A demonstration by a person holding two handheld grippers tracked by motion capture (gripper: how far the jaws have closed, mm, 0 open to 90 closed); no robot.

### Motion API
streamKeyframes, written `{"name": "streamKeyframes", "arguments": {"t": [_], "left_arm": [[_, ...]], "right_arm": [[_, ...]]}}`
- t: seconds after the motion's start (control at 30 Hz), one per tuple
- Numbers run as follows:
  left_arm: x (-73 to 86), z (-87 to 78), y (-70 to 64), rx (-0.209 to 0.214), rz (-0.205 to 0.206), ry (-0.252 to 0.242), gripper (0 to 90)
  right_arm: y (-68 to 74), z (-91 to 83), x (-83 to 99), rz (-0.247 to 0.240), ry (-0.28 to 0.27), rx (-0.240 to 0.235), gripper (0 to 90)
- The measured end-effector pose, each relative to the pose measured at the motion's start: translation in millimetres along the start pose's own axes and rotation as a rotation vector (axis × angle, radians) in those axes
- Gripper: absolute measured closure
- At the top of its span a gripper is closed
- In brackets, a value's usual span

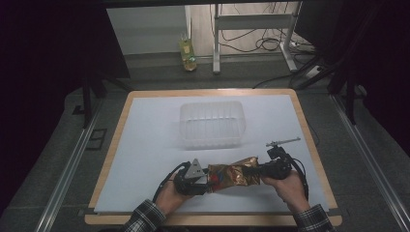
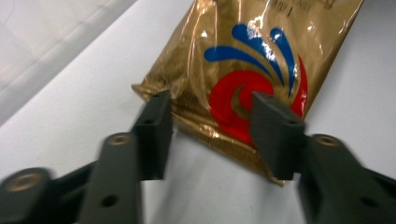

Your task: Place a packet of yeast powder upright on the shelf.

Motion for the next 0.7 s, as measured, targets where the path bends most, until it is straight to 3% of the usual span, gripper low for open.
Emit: {"name": "streamKeyframes", "arguments": {"t": [0.27,0.4,0.7], "left_arm": [[-2.5,-0.1,-3.4,0.008,0.008,-0.022,22.0],[-1.3,0.0,-6.3,0.008,0.037,-0.008,10.1],[-2.2,-0.5,-10.0,0.02,0.035,-0.011,3.5]], "right_arm": [[3.2,-11.8,-5.6,-0.027,-0.027,0.023,72.1],[4.4,-17.7,-9.2,-0.036,-0.037,0.034,72.3],[6.8,-28.2,-18.2,-0.059,-0.049,0.061,72.4]]}}
Point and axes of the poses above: each handheld gripper's, and its own axes: z roughly forward along the jaws, x roughly out of its underside, y roughly to its left, the point moved 7 cm from there along z, roughly forward along the jaws, and after that the axes turned 6 degrees about -z, right-handed, at the moved point
